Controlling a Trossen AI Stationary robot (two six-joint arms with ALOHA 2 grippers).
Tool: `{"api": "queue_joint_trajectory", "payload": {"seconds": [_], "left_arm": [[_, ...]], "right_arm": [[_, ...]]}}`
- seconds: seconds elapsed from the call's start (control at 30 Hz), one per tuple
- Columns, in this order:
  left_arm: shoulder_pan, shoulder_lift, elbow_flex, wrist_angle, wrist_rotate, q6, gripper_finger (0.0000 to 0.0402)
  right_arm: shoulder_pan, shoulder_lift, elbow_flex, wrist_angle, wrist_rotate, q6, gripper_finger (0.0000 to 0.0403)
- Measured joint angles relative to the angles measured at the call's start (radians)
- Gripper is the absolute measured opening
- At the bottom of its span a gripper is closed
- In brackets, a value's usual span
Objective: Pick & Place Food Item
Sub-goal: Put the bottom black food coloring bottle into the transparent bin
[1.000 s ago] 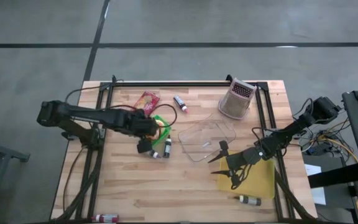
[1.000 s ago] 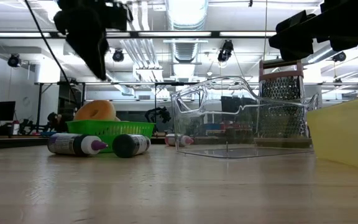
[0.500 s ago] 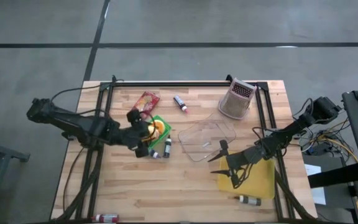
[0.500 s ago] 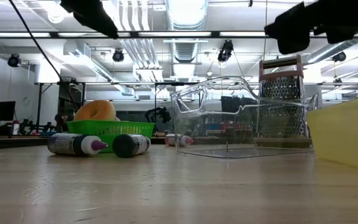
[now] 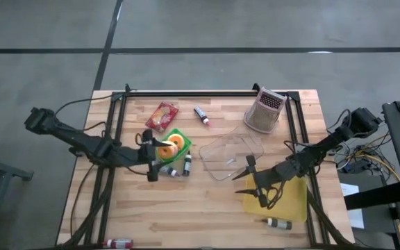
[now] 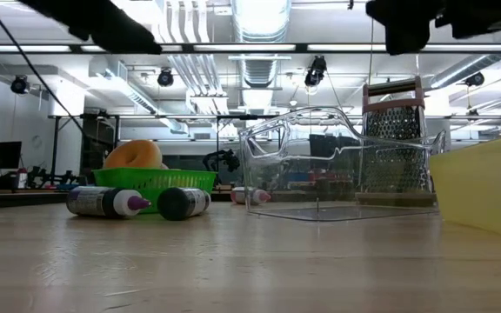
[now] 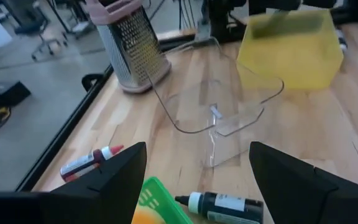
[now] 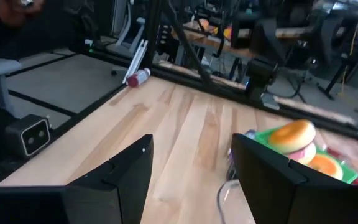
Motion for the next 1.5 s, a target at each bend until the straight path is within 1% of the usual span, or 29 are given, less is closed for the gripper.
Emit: {"api": "queue_joint_trajectory", "payload": {"seconds": [0.13,0.3,0.4,0.5,0.73,0.8,0.87,1.0,1.07,1.13,1.2,1.33,1.5], "left_arm": [[0.001,-0.103,-0.098,0.1,0.0,0.029,0.0288],[0.001,-0.206,-0.188,0.197,0.002,0.062,0.0288],[0.001,-0.249,-0.218,0.208,0.003,0.078,0.0288],[0.001,-0.278,-0.23,0.213,-0.001,0.068,0.0288],[0.0,-0.29,-0.248,0.203,0.002,0.006,0.0289],[-0.001,-0.285,-0.248,0.203,0.035,-0.032,0.029],[-0.001,-0.284,-0.248,0.203,0.079,-0.033,0.029],[-0.001,-0.284,-0.25,0.196,0.158,-0.054,0.0289],[-0.001,-0.284,-0.25,0.196,0.216,-0.08,0.0291],[-0.001,-0.284,-0.25,0.197,0.261,-0.071,0.0291],[-0.002,-0.283,-0.25,0.197,0.264,-0.071,0.0289],[-0.001,-0.284,-0.253,0.196,0.264,-0.077,0.029],[-0.001,-0.297,-0.284,0.197,0.259,-0.03,0.0289]], "right_arm": [[-0.015,-0.06,0.0,-0.008,0.001,-0.037,0.0214],[-0.063,-0.169,-0.003,-0.089,0.024,-0.024,0.0214],[-0.092,-0.209,-0.004,-0.142,0.026,0.012,0.0214],[-0.101,-0.22,-0.008,-0.147,0.027,0.024,0.0214],[-0.101,-0.191,-0.008,-0.149,0.027,0.025,0.0215],[-0.1,-0.181,-0.008,-0.149,0.047,0.013,0.0214],[-0.1,-0.171,-0.008,-0.148,0.057,0.006,0.0215],[-0.1,-0.157,-0.007,-0.13,0.058,0.052,0.0215],[-0.1,-0.156,-0.007,-0.123,0.045,0.048,0.0215],[-0.1,-0.161,-0.007,-0.12,0.044,0.046,0.0215],[-0.1,-0.169,-0.007,-0.12,0.029,0.044,0.0215],[-0.1,-0.187,-0.013,-0.123,-0.087,0.044,0.0215],[-0.1,-0.261,-0.05,-0.133,-0.102,0.049,0.0215]]}}
